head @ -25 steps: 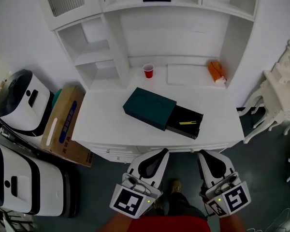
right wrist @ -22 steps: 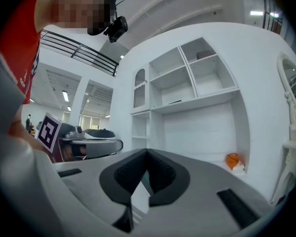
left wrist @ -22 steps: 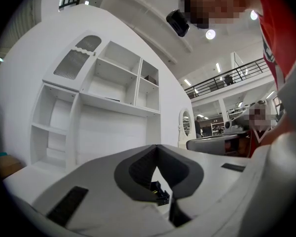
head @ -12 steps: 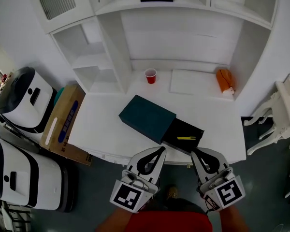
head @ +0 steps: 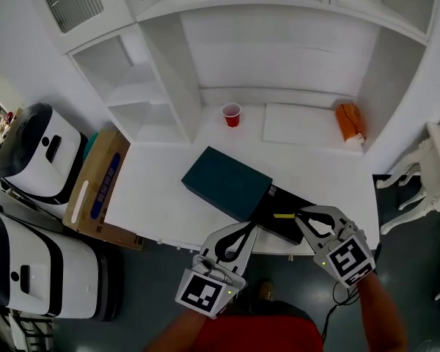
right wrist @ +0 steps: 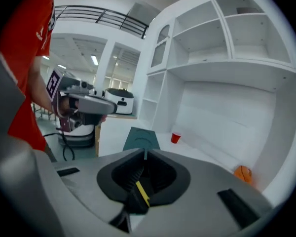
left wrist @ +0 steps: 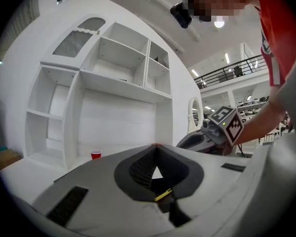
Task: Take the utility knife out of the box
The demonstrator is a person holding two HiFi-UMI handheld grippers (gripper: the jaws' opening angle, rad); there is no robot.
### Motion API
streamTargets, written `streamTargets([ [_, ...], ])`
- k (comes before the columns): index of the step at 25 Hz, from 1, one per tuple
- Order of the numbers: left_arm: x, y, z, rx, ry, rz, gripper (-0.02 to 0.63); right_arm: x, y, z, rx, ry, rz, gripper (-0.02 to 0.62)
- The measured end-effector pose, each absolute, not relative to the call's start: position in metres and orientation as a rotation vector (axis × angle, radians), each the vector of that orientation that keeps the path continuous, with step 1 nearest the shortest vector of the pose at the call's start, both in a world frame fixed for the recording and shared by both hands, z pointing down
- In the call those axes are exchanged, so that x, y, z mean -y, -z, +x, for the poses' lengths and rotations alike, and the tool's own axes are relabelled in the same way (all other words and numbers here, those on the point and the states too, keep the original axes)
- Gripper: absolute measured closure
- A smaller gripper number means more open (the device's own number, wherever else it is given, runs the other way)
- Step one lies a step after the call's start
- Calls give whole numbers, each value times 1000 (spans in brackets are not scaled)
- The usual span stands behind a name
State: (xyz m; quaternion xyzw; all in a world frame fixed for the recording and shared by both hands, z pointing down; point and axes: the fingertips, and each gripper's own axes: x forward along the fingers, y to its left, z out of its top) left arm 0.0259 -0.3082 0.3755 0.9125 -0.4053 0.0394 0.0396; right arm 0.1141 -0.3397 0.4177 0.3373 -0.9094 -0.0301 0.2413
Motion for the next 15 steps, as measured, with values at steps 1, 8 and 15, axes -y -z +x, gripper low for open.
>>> streamTargets([
  [1,311,-377,26,1240,-124,2795,588,344,-428,113,2460,99,863,545],
  [8,319,-381,20,1237,-135,2786,588,353,-504,107,2177,124,431,482],
  [15,321,-386,15,1236,-125,2771,588,357,-556,109,1944,76,200,428],
])
